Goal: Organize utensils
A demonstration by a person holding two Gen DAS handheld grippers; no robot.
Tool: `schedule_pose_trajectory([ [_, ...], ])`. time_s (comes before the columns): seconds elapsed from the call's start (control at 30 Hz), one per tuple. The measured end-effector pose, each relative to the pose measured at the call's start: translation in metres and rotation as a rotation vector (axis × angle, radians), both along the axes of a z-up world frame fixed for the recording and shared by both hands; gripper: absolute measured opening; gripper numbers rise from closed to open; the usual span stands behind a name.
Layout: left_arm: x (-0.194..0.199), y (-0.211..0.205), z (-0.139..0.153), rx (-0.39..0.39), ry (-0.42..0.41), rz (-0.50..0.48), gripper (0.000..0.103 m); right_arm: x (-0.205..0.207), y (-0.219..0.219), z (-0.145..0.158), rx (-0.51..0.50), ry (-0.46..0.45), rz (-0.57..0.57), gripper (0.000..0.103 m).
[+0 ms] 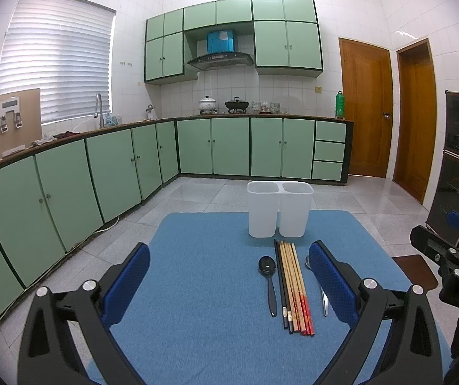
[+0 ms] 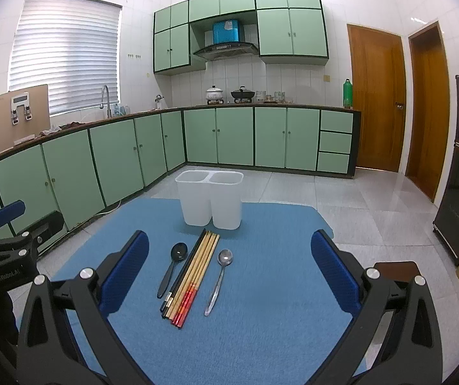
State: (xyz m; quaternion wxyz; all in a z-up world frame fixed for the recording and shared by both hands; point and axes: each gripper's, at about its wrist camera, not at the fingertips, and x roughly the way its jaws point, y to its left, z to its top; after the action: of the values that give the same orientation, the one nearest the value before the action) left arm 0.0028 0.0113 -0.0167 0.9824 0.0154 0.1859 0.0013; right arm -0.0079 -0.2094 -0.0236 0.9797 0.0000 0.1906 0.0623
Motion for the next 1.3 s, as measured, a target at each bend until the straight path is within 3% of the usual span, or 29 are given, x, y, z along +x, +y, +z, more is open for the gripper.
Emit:
schedule_pose_trajectory([
  [0.47, 0.032, 0.003, -0.011, 0.01, 0.068, 0.011, 0.097, 0.03, 0.001, -0.013, -0.01, 0.076, -0.008, 0.098],
  [0.9, 0.128, 0.036, -0.08, 0.014, 0.326, 0.103, 0.097, 0.147, 0.009, -0.08, 0.002, 0.365, -0.005, 0.096],
  [1.07, 0.151, 0.041, -0.103, 0.009, 0.392, 0.101, 0.097, 0.186, 0.023, -0.109, -0.022, 0.451, 0.009, 0.08],
  [1.3, 0.169, 0.042, -0.118, 0.013, 0.438, 0.095, 0.097, 0.217, 0.033, -0.134, -0.045, 0.545, 0.013, 0.065],
])
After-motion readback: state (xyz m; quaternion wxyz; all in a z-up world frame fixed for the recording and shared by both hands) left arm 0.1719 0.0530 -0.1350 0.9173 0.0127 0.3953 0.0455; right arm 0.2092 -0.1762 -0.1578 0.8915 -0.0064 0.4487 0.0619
